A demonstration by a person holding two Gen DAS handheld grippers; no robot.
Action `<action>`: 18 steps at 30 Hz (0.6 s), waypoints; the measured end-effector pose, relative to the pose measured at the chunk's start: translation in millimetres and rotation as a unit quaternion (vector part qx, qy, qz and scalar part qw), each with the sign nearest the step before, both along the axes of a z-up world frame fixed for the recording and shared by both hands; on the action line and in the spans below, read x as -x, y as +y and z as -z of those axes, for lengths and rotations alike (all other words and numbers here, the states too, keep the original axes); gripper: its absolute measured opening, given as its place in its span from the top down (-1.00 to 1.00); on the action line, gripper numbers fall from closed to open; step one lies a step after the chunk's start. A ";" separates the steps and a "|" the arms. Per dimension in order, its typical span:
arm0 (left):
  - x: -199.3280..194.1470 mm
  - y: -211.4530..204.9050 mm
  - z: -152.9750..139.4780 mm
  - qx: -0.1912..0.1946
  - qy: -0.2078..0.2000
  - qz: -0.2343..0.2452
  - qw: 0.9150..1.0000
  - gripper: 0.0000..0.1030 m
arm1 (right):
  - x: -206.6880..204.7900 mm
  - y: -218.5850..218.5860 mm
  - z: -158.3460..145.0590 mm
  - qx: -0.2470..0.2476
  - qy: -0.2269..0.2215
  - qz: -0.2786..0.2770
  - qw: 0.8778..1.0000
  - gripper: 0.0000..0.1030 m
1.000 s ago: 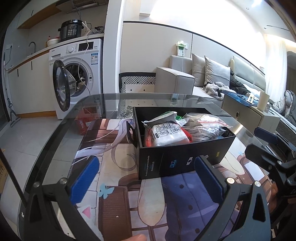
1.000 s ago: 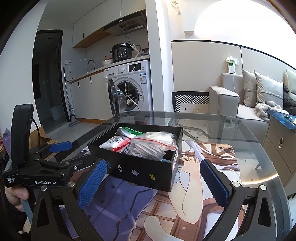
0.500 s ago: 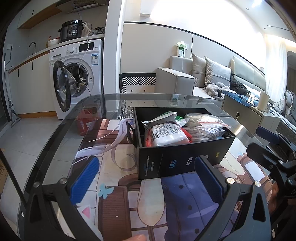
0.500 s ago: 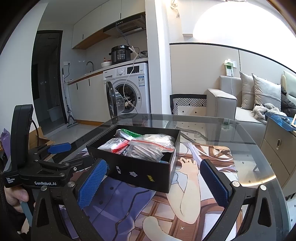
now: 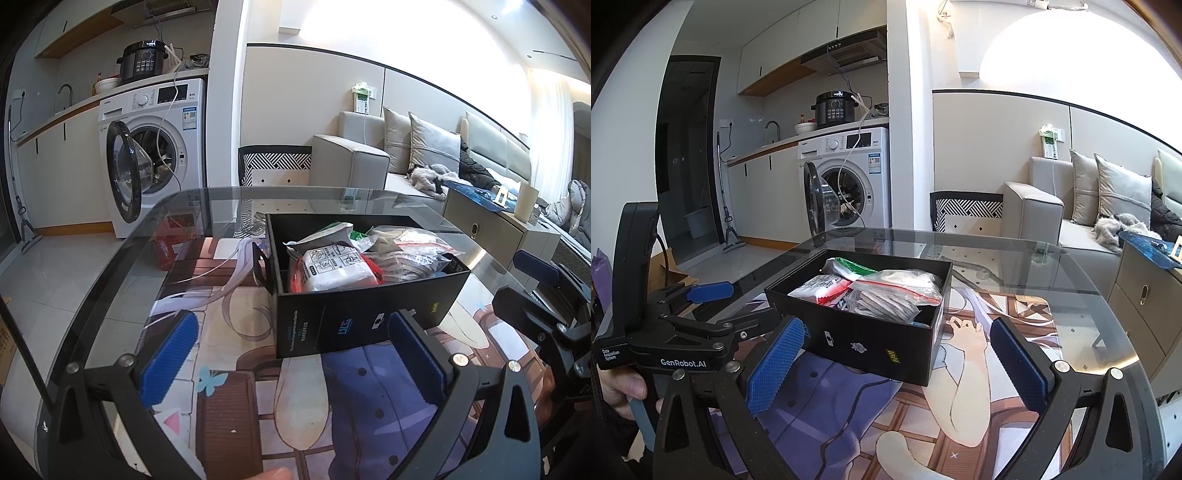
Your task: Organize soft objects
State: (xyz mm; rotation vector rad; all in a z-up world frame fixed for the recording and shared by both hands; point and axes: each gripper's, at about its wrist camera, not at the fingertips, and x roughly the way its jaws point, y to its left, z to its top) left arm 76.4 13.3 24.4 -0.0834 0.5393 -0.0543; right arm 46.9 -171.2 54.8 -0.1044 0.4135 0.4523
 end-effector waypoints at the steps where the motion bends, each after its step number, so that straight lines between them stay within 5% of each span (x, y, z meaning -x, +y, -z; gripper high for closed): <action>1: 0.0 -0.1 0.0 0.000 0.000 0.000 1.000 -1.00 | 0.3 -0.2 0.3 0.000 0.000 0.001 1.000 -0.99; 18: -0.1 0.4 0.0 0.001 0.000 0.000 1.000 -1.00 | 0.9 -0.1 0.2 0.000 0.000 0.000 1.000 -0.99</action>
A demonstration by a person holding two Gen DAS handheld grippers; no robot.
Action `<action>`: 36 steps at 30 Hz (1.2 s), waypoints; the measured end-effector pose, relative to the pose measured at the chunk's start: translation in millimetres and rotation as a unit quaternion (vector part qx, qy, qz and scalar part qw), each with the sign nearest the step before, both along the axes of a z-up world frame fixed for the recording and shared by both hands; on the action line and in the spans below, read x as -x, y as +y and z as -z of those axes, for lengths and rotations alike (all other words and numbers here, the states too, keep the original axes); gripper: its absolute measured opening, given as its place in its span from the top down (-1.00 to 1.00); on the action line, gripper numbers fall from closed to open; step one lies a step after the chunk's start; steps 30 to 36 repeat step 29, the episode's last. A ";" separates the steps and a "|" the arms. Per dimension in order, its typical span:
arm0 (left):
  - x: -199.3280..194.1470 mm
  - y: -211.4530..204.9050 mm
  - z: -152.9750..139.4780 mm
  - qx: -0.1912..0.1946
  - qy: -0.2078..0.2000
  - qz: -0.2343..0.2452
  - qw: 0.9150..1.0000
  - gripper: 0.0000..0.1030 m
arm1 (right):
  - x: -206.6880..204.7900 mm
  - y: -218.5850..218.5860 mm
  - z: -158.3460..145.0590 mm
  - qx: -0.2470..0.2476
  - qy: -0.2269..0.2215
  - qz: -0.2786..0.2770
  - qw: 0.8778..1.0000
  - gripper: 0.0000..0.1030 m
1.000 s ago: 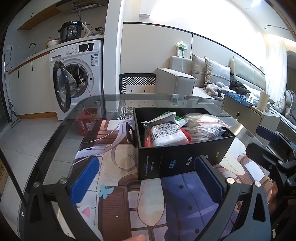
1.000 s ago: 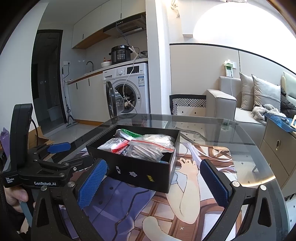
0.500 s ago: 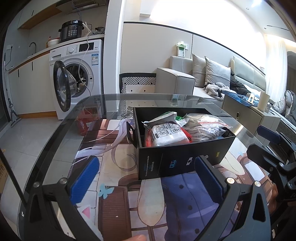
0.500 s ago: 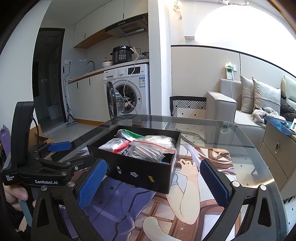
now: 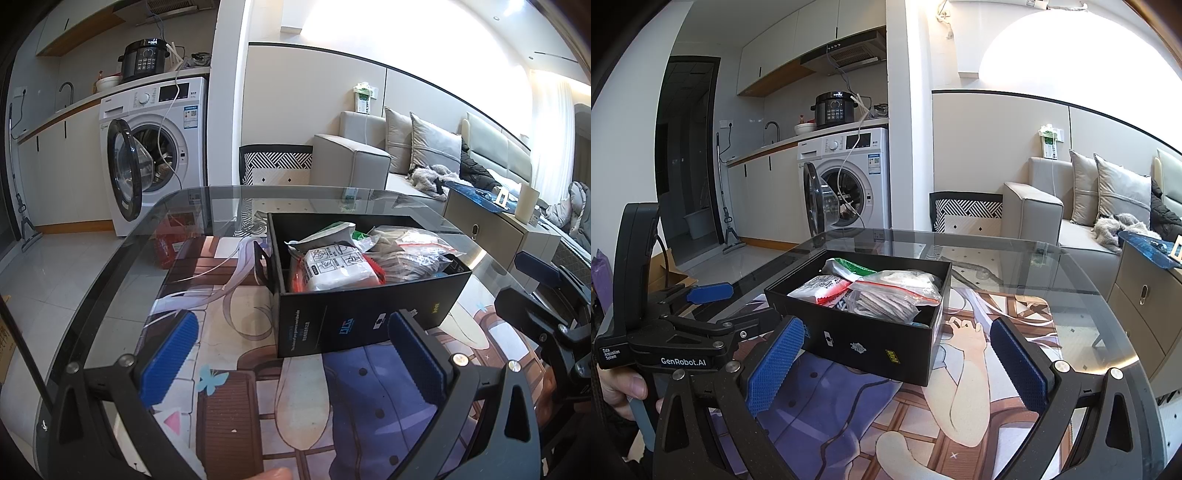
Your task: Organize soft objects
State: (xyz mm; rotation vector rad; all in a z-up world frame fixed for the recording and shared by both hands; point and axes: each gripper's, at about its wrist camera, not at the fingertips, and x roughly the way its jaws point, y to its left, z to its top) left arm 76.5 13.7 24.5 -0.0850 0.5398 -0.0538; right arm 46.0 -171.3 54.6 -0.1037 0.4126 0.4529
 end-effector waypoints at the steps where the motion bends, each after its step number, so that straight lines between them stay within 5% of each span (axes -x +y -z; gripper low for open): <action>1: -0.1 0.1 -0.1 0.000 0.000 0.000 1.000 -1.00 | 0.3 -0.2 0.0 0.000 0.000 0.000 1.000 -0.99; 36: 1.4 -0.3 1.8 0.003 -0.002 0.001 1.000 -1.00 | 0.8 -0.5 0.6 -0.001 -0.001 0.001 1.000 -0.99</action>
